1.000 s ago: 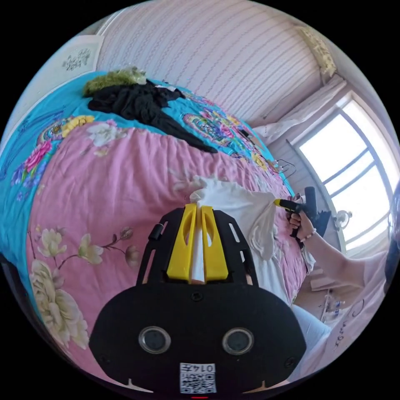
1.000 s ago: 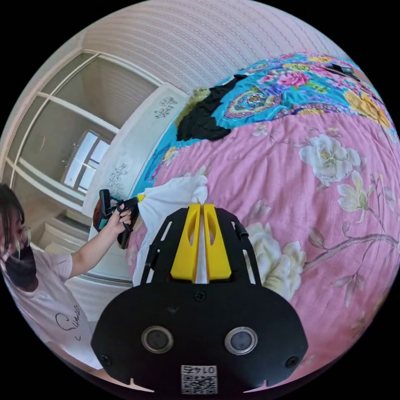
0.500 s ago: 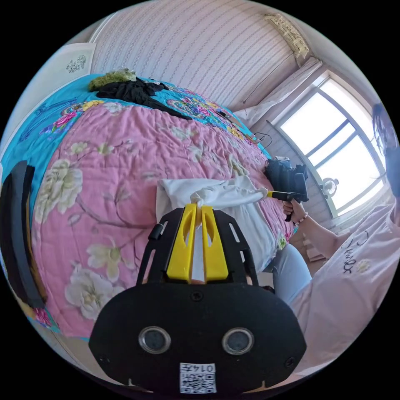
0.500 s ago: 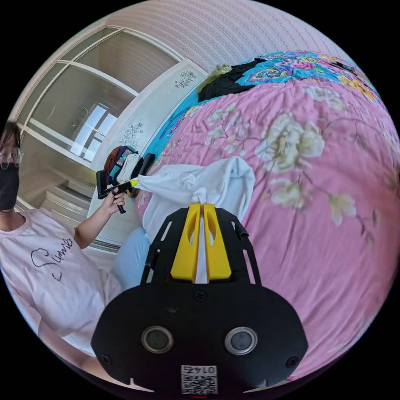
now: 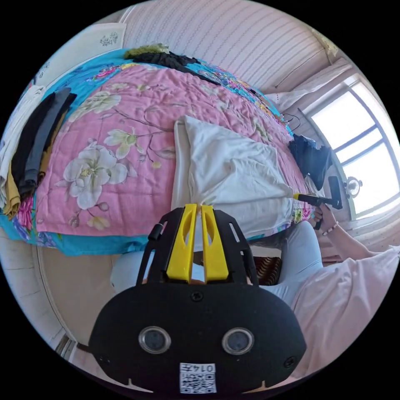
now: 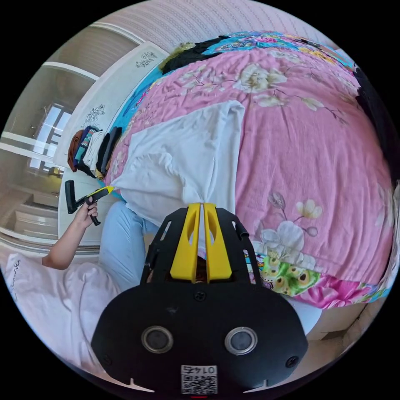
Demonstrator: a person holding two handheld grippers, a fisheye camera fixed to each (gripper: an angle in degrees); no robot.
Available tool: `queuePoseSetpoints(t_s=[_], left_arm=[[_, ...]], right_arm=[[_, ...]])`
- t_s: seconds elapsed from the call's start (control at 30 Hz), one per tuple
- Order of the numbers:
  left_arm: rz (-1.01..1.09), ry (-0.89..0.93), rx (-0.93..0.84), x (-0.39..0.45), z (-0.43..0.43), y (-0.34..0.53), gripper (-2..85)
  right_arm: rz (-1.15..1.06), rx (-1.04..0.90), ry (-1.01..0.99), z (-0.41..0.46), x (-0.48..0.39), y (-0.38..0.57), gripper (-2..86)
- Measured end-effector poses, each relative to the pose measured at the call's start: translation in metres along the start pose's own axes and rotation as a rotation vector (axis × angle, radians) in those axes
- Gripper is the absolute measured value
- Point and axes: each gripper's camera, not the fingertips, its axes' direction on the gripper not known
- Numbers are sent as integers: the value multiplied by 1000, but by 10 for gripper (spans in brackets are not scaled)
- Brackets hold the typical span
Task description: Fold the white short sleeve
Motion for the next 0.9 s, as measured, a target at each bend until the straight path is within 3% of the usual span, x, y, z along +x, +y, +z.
queuePoseSetpoints(t_s=[0.2,0.4,0.53,0.6,0.73,0.9], left_arm=[[115,-25,60,42,-24,6,-7],[155,-19,56,91,30,-39,62],[135,-8,-117,102,85,-51,45],[140,-27,-92,103,86,-44,23],[168,125,-67,103,61,-17,5],[267,193,-116,122,41,41,1]], right_arm=[[-126,156,37,-8,-75,-27,59],[-193,13,127,60,-137,-99,97],[-144,-146,135,109,-142,-115,46],[-157,-131,100,110,-145,-109,31],[-298,-50,-31,85,-165,-76,18],[-509,-182,-57,102,-198,-20,15]])
